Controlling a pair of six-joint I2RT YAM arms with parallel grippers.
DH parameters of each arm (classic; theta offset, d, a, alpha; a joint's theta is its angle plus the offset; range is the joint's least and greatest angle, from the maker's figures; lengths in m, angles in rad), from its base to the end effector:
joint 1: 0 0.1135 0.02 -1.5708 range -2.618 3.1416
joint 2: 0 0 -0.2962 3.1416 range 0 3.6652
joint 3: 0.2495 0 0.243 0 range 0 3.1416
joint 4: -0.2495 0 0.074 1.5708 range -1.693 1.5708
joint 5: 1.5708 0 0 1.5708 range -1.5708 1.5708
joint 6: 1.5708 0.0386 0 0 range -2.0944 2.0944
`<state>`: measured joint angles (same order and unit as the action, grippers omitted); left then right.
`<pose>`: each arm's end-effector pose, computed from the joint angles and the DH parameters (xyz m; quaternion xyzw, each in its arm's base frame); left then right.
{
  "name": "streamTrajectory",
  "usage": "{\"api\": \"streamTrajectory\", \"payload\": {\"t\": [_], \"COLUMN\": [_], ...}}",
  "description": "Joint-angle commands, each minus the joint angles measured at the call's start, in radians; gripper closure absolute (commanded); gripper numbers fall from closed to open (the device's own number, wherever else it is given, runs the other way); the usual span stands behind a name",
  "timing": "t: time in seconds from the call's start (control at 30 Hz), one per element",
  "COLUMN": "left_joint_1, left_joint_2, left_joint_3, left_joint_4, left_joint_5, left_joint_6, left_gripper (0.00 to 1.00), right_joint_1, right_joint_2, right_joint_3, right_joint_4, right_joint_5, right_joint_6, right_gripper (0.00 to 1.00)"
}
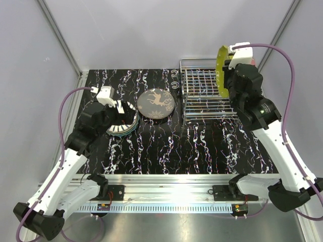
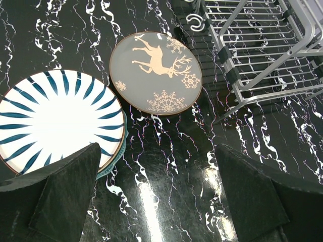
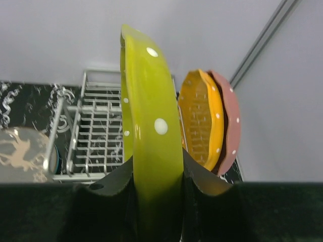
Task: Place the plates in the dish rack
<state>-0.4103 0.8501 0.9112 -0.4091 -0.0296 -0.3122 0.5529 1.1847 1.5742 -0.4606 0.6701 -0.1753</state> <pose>0.1488 -0.0635 0.3719 0.0317 0.8182 -0.1915 0.5412 0.1892 0.0886 0.5254 -0.0367 0.7256 -0.1156 0.6774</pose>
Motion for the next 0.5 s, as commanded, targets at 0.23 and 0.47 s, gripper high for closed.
{"api": "streamTrajectory", "payload": {"t": [0.23,0.47], "left_joint_1": [0.002,0.002], "left_joint_2": [-0.008,-0.017], "left_joint_3": [0.009,-0.003], "left_joint_4": [0.029,0.047], "left_joint_5": [0.025,0.025], "left_joint_6": [0.019,0.021], "left_gripper": [0.01,0.01], "right_joint_1": [-0.211,-0.245], "right_joint_2": [-0.002,0.007], "right_joint_3": [0.043,-0.011], "right_joint_4": [0.016,0.076], "right_joint_5": [-0.257,-0.216], "right_joint_6": [0.017,-0.026], "right_gripper": [1.0,1.0]}}
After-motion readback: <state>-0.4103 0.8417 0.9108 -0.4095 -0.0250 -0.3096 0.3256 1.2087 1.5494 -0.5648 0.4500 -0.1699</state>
